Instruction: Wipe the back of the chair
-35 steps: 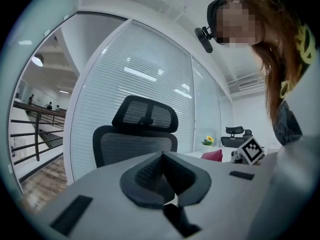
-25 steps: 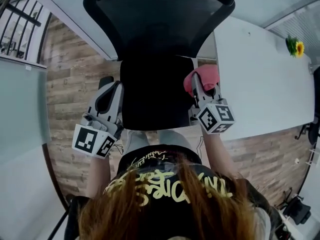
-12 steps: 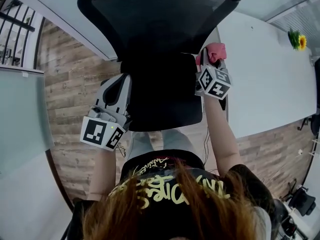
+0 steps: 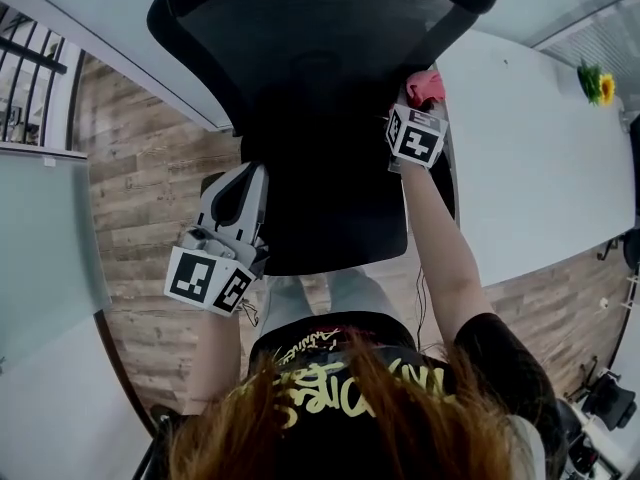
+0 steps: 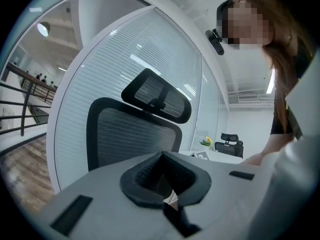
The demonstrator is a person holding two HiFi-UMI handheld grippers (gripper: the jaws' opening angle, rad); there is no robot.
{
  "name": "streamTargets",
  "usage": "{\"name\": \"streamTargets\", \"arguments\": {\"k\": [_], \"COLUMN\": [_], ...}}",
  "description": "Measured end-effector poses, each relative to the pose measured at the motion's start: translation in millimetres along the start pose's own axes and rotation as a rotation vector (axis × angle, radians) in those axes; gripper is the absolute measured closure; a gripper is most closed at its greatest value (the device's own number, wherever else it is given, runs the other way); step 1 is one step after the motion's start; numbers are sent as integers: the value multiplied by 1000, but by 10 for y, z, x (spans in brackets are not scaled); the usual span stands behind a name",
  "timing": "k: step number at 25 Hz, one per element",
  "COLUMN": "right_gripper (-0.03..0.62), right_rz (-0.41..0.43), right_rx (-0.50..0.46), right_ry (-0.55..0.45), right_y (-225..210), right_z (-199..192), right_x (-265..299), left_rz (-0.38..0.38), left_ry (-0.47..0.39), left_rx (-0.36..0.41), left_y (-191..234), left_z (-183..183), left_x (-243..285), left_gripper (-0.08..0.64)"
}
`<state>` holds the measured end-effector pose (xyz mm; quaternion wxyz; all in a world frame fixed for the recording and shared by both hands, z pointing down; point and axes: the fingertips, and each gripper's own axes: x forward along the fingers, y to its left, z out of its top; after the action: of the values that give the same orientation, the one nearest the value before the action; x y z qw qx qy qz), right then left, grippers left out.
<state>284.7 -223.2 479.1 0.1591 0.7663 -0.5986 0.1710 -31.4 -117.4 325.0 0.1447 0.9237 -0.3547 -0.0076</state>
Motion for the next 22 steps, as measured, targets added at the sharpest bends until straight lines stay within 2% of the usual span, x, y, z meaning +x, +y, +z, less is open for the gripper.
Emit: {"name": "streamTargets", "arguments": {"k": [5,16,22], "right_gripper": [528,528,528], "right_rz": [-31,11,-6], "right_rx": [-45,-128,-88], "right_ry": [22,30,38], "right_y": [-135,-101,-25], "right_z": [-13,-14,-3], "right_x": [136,335,331], "left_rz": [26,63,72], "left_ry": [1,17,18], "left_rx": [-26,-11,-8], "left_y": [48,68,121], "left_z": [-32,-90,-91], "left_x": [-15,-27,-38], "left_gripper": [568,568,568]}}
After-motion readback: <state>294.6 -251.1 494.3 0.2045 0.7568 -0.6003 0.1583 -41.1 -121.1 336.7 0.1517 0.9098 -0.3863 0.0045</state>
